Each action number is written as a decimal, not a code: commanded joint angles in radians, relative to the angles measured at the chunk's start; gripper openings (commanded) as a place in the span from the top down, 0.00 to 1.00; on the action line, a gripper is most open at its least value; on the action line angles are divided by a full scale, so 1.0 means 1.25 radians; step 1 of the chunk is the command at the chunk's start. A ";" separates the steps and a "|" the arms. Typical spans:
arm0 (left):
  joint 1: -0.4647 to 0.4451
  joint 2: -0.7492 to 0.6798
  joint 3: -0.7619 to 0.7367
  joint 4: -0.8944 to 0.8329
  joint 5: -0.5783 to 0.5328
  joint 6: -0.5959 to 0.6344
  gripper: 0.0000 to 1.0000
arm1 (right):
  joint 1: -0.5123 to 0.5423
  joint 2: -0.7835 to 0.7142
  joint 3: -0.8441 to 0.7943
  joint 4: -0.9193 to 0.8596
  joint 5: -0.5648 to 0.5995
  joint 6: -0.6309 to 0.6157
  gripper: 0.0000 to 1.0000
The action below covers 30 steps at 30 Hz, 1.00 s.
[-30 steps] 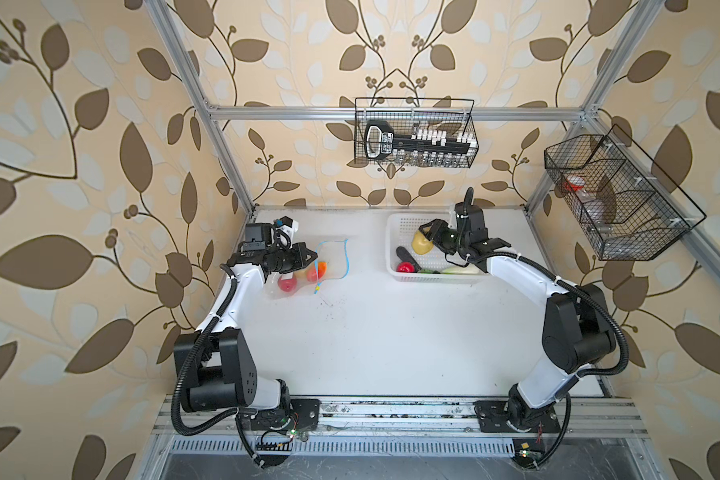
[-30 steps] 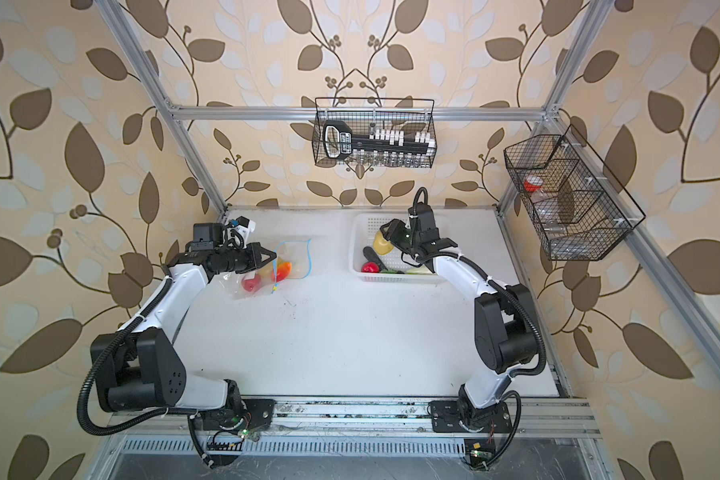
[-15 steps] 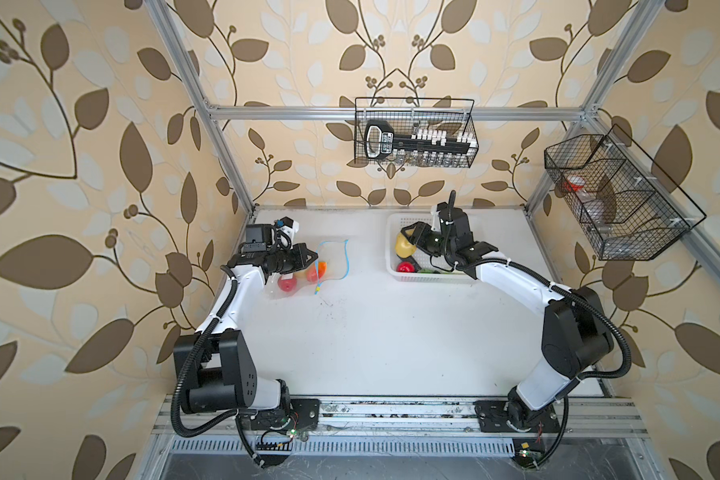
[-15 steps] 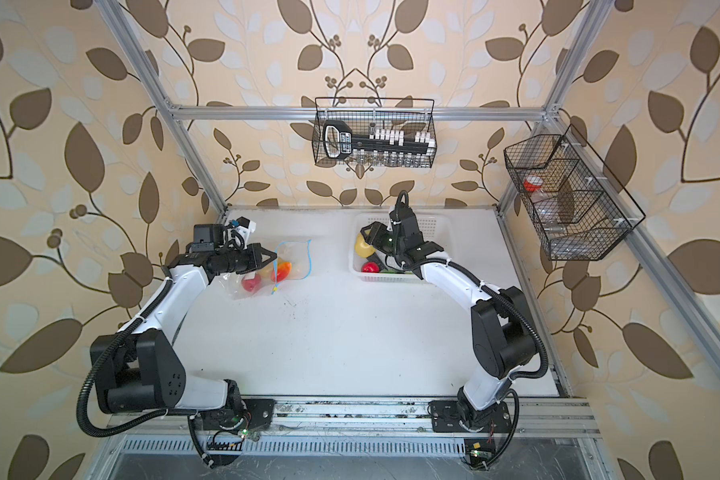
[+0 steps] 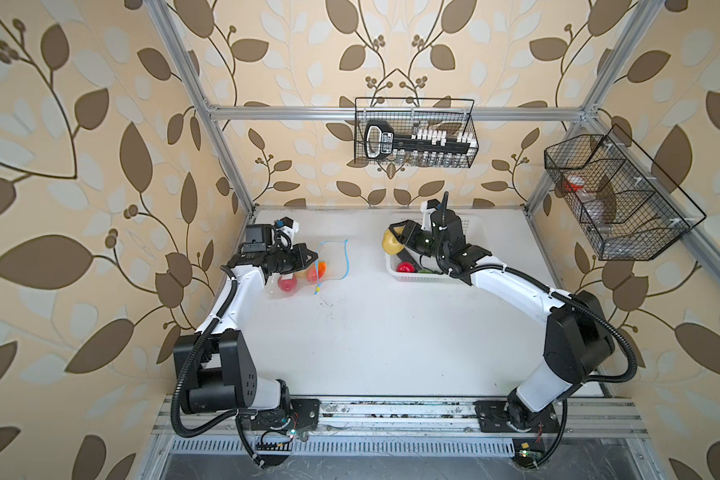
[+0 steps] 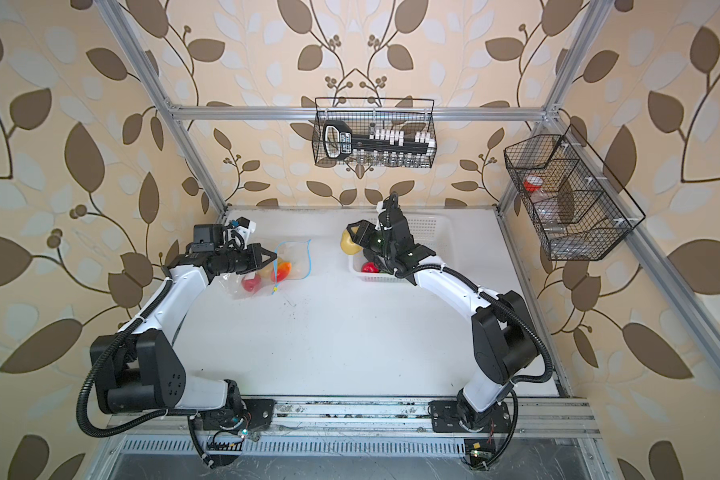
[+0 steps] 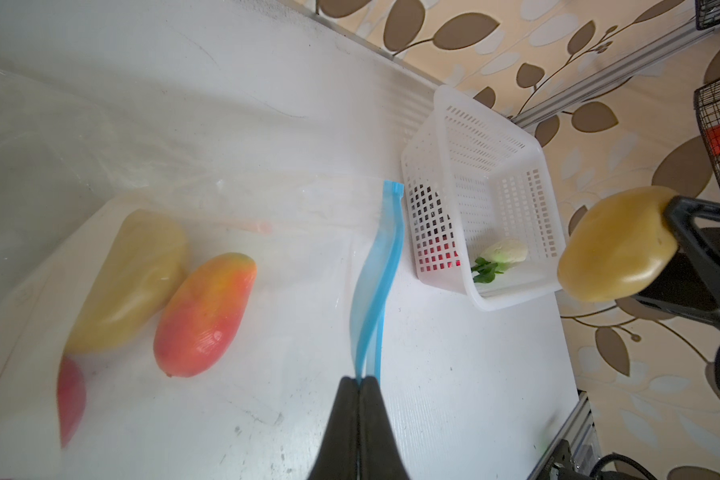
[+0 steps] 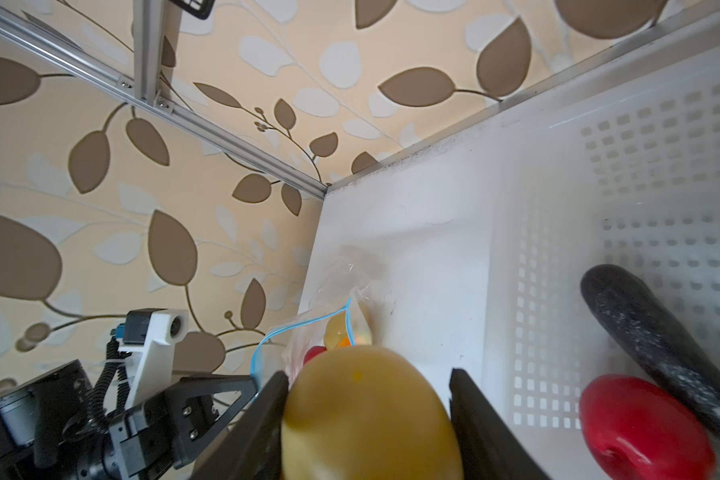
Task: Place the food in the zip-top bag and seal the zipper
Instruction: 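Carry the yellow potato to the bag opening beside the left gripper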
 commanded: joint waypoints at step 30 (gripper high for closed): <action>0.007 -0.044 0.004 0.011 0.026 0.017 1.00 | 0.153 0.129 0.066 0.137 0.047 0.062 0.69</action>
